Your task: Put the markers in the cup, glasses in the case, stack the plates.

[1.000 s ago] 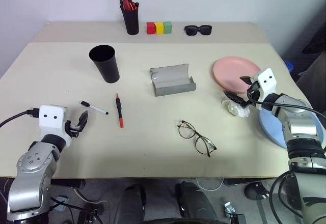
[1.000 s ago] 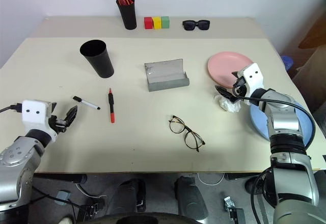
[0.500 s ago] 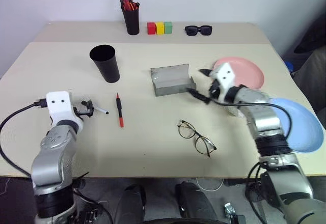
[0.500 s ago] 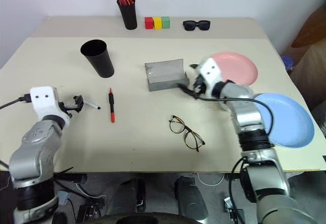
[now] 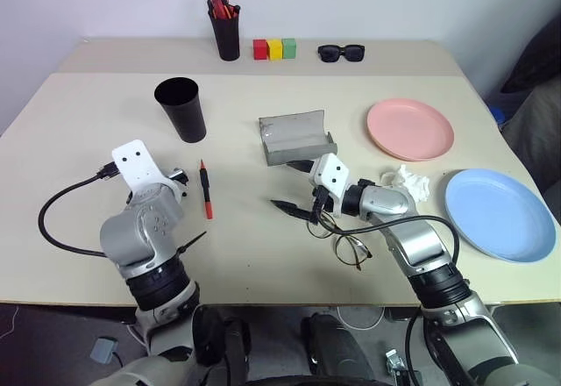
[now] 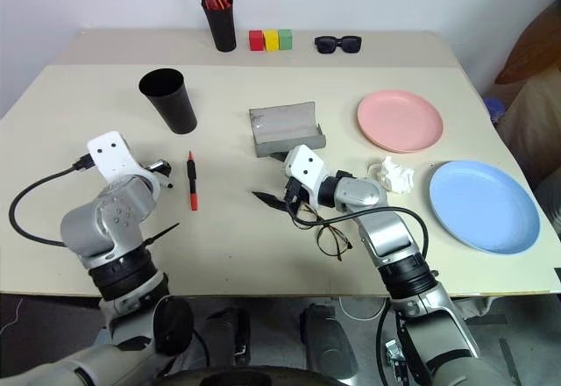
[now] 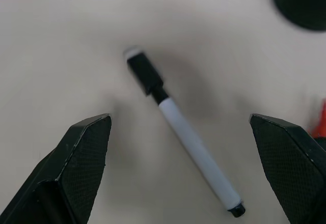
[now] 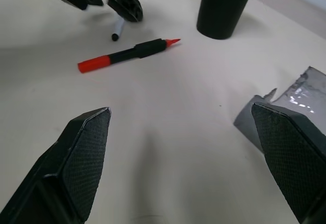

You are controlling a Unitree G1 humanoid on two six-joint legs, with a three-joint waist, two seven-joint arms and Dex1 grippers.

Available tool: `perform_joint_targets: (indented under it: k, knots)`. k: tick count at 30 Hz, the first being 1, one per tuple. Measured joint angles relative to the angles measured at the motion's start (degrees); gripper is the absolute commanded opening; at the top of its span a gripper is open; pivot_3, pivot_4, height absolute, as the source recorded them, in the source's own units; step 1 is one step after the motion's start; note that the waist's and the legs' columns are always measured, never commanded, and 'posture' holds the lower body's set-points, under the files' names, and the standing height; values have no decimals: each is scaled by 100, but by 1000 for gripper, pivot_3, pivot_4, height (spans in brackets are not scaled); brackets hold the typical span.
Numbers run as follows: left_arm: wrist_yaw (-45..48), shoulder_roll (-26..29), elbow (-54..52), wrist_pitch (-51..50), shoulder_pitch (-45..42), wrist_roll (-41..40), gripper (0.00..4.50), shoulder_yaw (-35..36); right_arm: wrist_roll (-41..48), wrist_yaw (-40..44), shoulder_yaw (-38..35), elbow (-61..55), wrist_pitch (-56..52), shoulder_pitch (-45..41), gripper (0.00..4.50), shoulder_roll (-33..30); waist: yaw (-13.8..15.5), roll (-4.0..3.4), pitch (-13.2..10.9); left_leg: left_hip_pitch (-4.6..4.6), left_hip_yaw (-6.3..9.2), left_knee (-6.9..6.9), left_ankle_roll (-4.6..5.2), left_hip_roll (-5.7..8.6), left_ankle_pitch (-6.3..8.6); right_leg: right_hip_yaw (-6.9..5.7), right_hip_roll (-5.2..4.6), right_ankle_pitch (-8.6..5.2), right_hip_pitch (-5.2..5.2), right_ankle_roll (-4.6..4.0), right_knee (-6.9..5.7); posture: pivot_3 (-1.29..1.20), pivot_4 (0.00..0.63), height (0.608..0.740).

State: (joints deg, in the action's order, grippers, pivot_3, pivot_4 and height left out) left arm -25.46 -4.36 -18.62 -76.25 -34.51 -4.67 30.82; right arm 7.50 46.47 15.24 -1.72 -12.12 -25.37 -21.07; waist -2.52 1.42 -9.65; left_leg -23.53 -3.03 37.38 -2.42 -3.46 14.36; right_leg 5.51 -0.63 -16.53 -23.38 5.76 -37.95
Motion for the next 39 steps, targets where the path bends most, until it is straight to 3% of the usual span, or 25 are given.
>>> perform_joint_targets:
  k: [5,7,12,15,21,25,29,34,39]
  knots:
    - [-105,93,387,-136,-280,190,4448,162,-27,-36,7,-49,-10,52,4500,-8,7,0,0,0,1,-1,-6,4,-3,0,-2,0,1,0,-1,0,150,732]
    - [-102,169,505,-187,-364,249,3926,165,-44,-75,5,-70,-41,87,4500,-17,2,0,0,1,2,-2,-7,4,-4,0,-2,0,0,0,-3,0,150,732]
    - [-151,126,547,-168,-433,338,1637,240,-54,-164,0,-162,-129,175,4500,-30,-5,0,0,2,2,-7,-11,3,-6,0,-1,0,-1,0,-3,0,150,732]
    - [-227,121,555,-78,-432,423,17,319,-55,-212,0,-192,-157,178,4500,-32,0,0,0,2,2,-7,-12,4,-7,0,-2,0,-1,0,-3,0,150,732]
    - [-119,151,599,793,-395,371,17,490,-54,-275,-5,-273,-196,175,4500,-34,7,3,-2,2,2,-8,-14,4,-7,0,-3,0,-1,0,-3,0,150,732]
    - [629,959,598,2451,-256,335,17,-28,-40,-538,-139,-243,-342,44,4500,107,1,21,-12,0,0,-16,-27,2,-15,0,-2,1,-9,-2,-7,0,150,732]
    - [1605,1931,870,3993,-550,530,17,-1108,57,-1031,-490,-146,-527,-425,4500,525,56,22,-12,0,-1,-15,-29,5,-16,-4,-7,2,-4,-4,-3,0,150,732]
    - [1767,2110,2734,5702,-1534,884,17,-1998,148,-1803,-923,-5,-570,-860,4500,1116,160,22,-12,-3,-7,-14,-23,7,-14,-3,-8,1,-7,-3,2,0,150,732]
    - [1644,2082,4717,7037,-2182,938,17,-2110,84,-2031,-976,101,-493,-876,4500,1128,140,22,-12,-40,-9,-16,-21,4,-13,-3,-4,1,-46,-2,-2,0,150,732]
